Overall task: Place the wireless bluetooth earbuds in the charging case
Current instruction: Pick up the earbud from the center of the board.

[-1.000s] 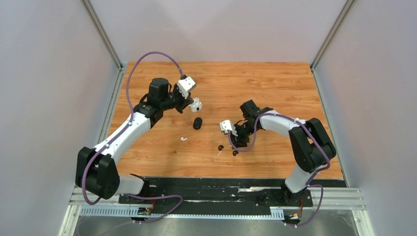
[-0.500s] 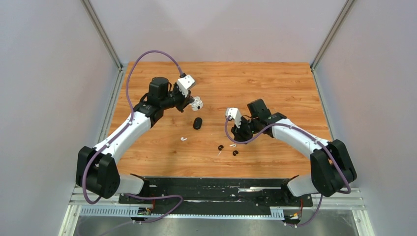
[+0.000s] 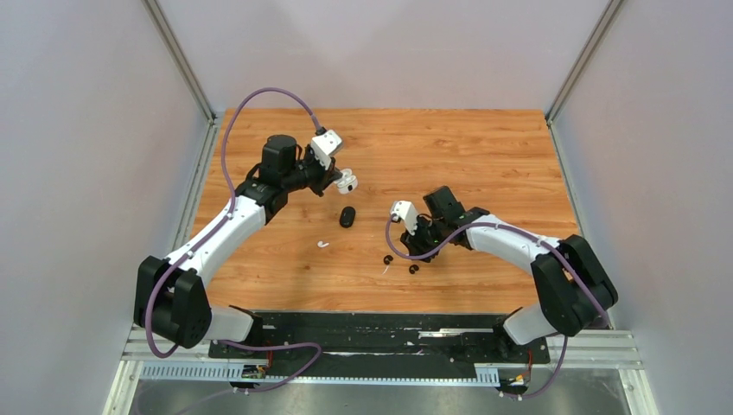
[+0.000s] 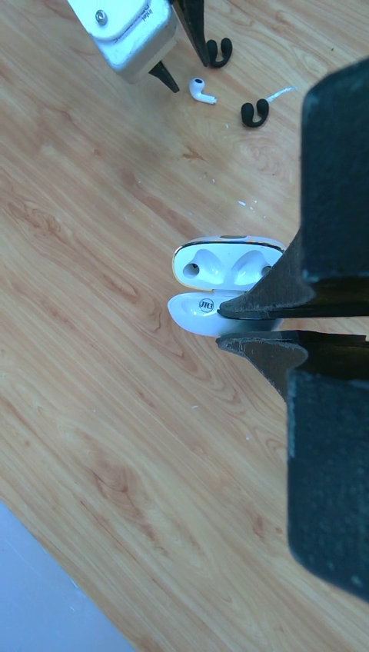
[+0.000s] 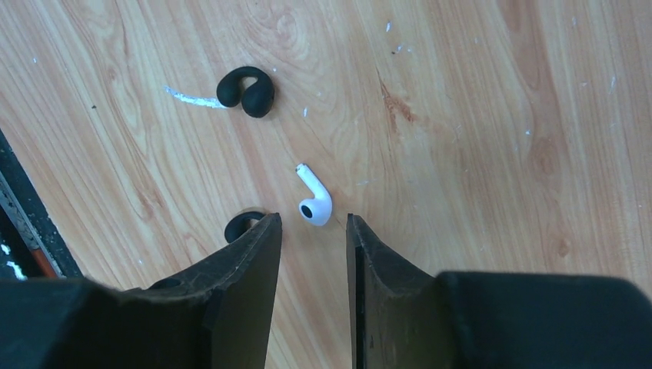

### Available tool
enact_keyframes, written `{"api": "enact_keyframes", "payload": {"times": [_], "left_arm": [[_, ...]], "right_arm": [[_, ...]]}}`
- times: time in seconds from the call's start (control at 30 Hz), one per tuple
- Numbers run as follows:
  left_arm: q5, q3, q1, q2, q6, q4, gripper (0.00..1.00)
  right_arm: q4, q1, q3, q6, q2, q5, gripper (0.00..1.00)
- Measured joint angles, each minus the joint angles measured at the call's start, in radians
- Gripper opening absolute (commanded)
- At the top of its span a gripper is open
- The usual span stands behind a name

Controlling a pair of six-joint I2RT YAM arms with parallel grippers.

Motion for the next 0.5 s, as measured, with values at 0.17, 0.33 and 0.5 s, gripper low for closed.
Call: {"api": "enact_keyframes", "payload": {"times": [0.17,0.33,0.5], "left_arm": [[-0.007,0.0,0.0,0.0,-0.004,0.006,0.0],[-0.011,0.0,0.0,0.0,-0.004,0.008,0.0],[-0.011,-0.001,0.0,0.0,-0.005,0.023,0.0]], "right_arm": [[0.024,0.016,0.0,0.027,0.018,0.003,0.38],[0.036,0.019,0.0,0.039,0.042,0.01,0.38],[0.047,0.019,-0.002,0.045,0.051,0.034,0.37]]}}
